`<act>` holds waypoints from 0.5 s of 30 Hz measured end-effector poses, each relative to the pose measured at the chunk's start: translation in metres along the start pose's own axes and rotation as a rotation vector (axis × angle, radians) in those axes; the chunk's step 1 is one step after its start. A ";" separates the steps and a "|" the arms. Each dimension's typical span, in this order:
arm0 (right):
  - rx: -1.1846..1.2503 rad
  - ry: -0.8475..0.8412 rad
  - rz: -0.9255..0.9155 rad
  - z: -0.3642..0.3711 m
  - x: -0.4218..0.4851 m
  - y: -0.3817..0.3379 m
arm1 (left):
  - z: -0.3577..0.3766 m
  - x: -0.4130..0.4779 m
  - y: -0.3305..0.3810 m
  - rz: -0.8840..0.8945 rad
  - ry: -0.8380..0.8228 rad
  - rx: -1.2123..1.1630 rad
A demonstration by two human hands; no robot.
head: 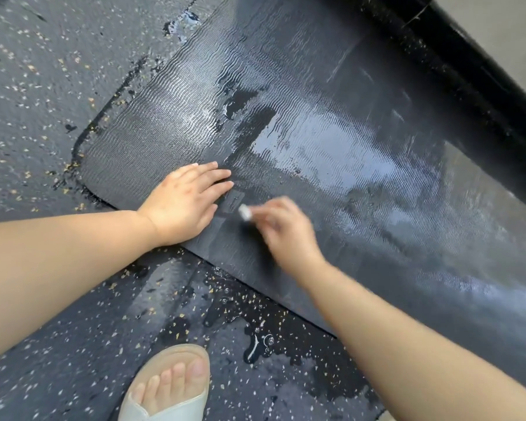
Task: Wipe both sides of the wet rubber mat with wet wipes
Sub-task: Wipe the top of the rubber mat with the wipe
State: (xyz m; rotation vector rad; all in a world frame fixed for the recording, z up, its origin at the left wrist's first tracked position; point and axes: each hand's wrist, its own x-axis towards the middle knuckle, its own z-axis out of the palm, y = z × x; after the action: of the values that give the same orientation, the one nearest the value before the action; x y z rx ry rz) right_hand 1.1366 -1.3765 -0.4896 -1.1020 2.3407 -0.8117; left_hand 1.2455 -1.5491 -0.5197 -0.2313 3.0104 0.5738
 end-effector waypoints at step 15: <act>-0.104 -0.086 -0.167 0.042 -0.030 -0.009 | -0.003 -0.003 -0.013 -0.117 0.109 0.001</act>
State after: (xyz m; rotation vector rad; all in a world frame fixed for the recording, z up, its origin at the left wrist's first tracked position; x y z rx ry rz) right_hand 1.1840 -1.3712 -0.5107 -1.3632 2.2645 -0.6913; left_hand 1.2502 -1.5616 -0.5216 -0.4495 3.0741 0.5674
